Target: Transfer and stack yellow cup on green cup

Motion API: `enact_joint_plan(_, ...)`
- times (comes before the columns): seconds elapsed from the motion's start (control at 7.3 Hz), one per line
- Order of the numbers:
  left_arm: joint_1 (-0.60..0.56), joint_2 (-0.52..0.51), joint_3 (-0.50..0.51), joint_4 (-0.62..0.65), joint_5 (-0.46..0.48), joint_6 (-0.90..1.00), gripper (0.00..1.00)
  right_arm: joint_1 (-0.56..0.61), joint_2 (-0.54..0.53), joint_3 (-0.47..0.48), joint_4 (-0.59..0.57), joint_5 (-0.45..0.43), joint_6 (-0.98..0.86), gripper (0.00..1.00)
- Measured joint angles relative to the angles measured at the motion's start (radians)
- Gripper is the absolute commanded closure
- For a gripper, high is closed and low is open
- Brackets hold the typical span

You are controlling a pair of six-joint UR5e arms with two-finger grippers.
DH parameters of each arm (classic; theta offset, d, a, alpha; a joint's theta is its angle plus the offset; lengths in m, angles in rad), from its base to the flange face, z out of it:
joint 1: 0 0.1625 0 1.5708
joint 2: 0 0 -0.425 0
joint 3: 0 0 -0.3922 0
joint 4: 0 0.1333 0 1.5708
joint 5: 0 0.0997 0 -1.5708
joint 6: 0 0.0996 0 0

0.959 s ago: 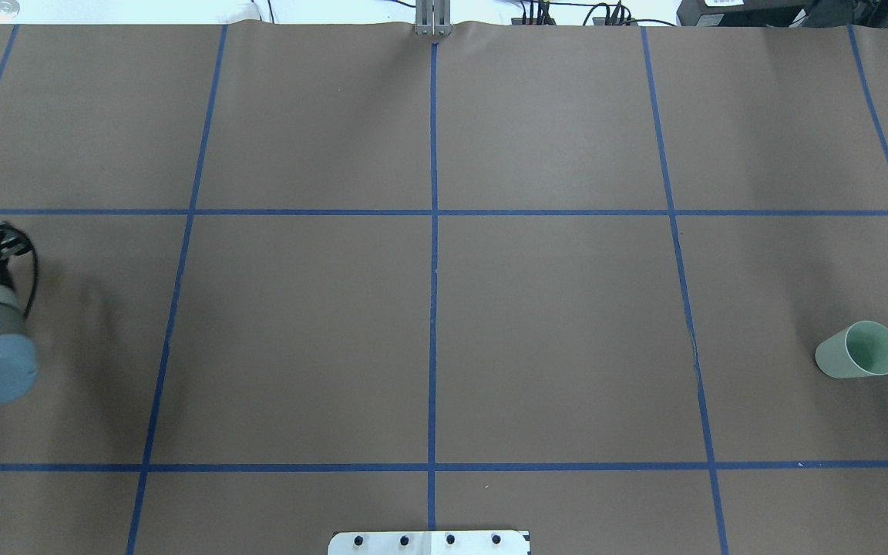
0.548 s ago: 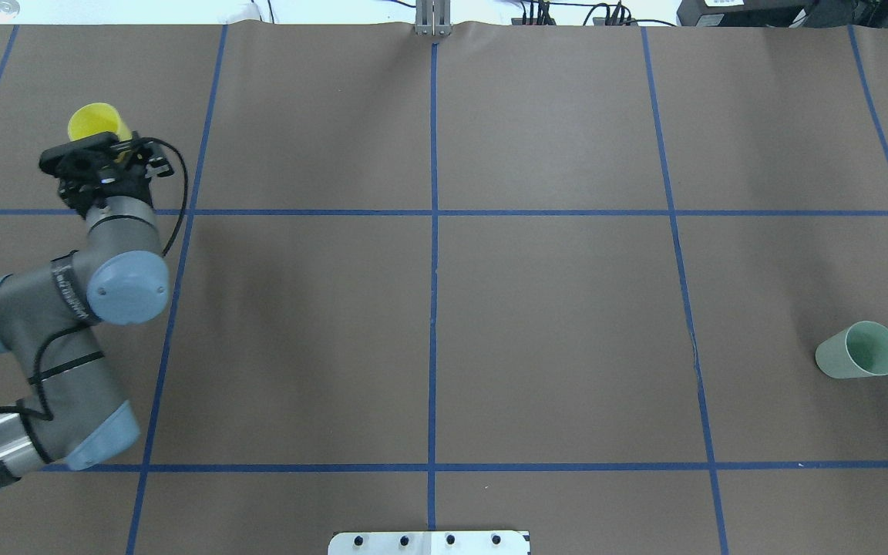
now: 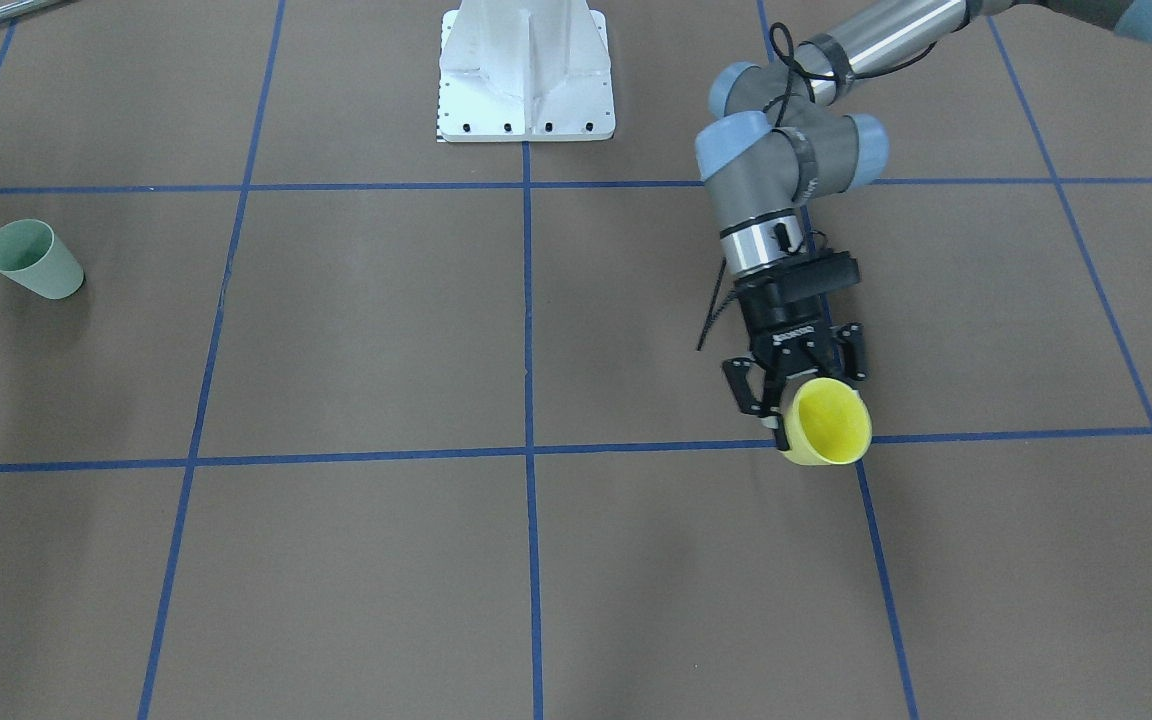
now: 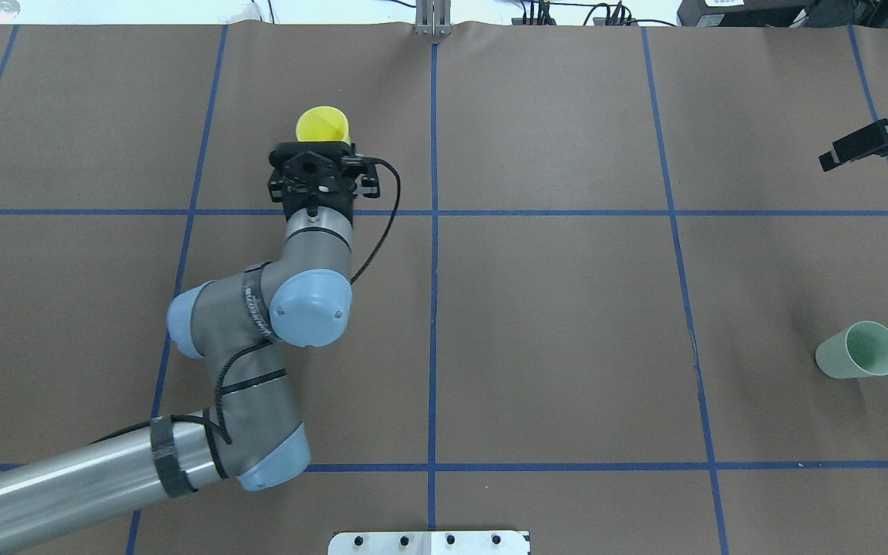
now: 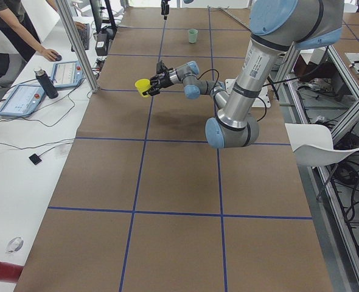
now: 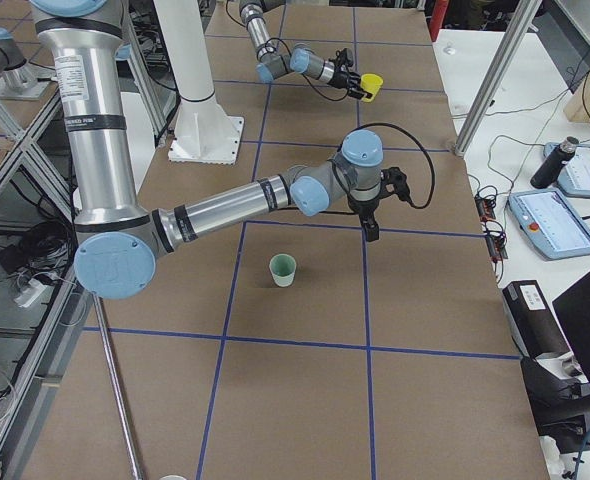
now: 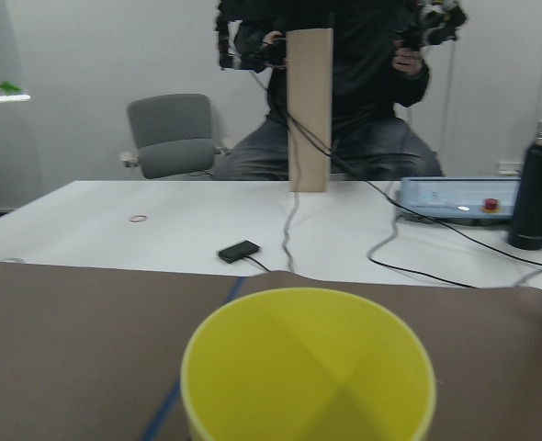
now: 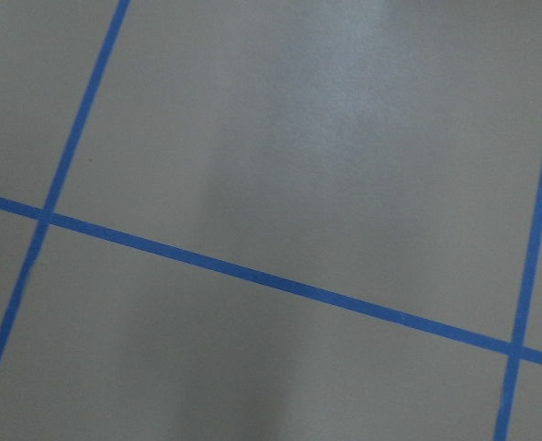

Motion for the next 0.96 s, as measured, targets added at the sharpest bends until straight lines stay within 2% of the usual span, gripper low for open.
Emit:
enact_joint_plan(0.14,0.003,-0.052,0.079,-0.148,-0.065,0.142,1.00,-0.047,0.063,0.002,0.000,0.000,0.086,0.00)
enact_joint_plan(0.27,-0.006,-0.076,0.128,-0.287,-0.155,0.267,1.00,-0.090,0.120,0.001,-0.001,-0.004,0.139,0.00)
enact_joint_plan(0.55,-0.020,-0.088,0.178,-0.466,-0.252,0.356,0.92,-0.145,0.187,-0.004,-0.002,-0.016,0.203,0.01)
enact_joint_plan(0.69,-0.022,-0.088,0.199,-0.515,-0.267,0.366,0.82,-0.168,0.212,-0.007,-0.002,-0.028,0.238,0.01)
enact_joint_plan(0.82,-0.026,-0.087,0.209,-0.553,-0.296,0.373,0.78,-0.191,0.240,-0.012,-0.002,-0.039,0.265,0.01)
enact_joint_plan(0.96,-0.042,-0.085,0.214,-0.598,-0.365,0.389,0.71,-0.208,0.267,-0.019,-0.003,-0.047,0.278,0.01)
